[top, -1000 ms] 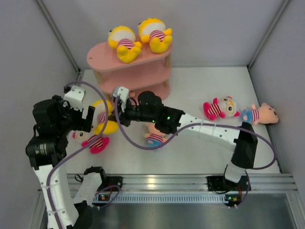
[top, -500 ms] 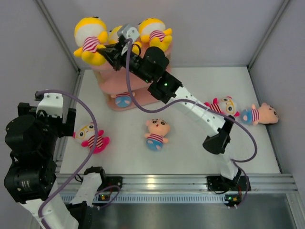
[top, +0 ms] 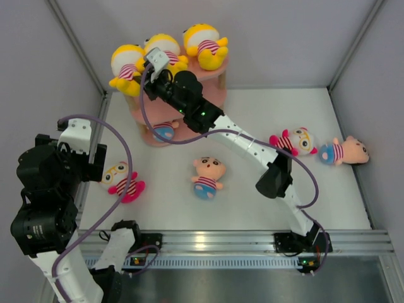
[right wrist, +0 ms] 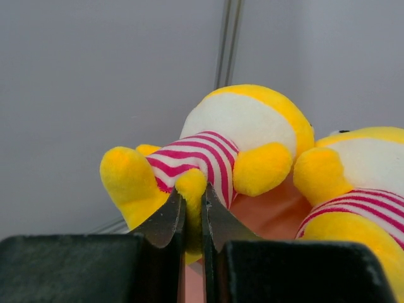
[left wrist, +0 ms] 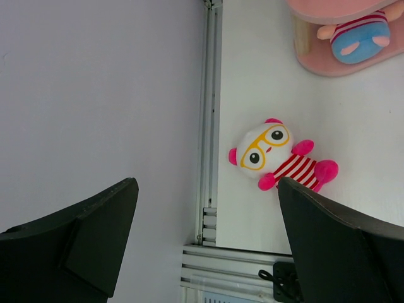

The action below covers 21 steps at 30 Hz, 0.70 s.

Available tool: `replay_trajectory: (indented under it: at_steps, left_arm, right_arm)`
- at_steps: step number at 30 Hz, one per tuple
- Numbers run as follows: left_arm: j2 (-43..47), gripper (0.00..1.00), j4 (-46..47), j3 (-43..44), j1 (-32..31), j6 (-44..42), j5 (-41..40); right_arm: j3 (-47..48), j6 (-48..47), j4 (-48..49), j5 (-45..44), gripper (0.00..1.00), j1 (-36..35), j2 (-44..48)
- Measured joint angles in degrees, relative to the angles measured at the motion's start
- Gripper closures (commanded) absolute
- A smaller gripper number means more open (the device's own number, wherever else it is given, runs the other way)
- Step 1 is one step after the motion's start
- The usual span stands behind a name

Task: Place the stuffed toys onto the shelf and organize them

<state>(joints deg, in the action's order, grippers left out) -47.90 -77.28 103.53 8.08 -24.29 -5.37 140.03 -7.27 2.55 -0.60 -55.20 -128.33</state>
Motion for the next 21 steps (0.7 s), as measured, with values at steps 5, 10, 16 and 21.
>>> replay_trajectory:
  at_steps: [5, 10, 16, 21]
  left_arm:
    - [0.1, 0.01, 0.0, -1.0, 0.0, 0.0, 0.3]
    - [0.1, 0.01, 0.0, -1.7, 0.0, 0.0, 1.1]
    - [0.5, 0.01, -0.1, -4.0, 0.0, 0.0, 1.8]
    - [0.8, 0.01, -0.3, -5.1, 0.0, 0.0, 2.1]
  right_arm:
    - [0.0, 1.5, 0.0, 0.0, 1.00, 0.6, 0.0]
    - [0.0, 2.7, 0.3, -0.5, 1.00, 1.9, -0.1]
    - [0.0, 2.9, 1.3, -1.1, 0.91, 2.7, -0.6]
    - [-0.9, 3.4, 2.6, -1.1, 0.73, 2.6, -0.5]
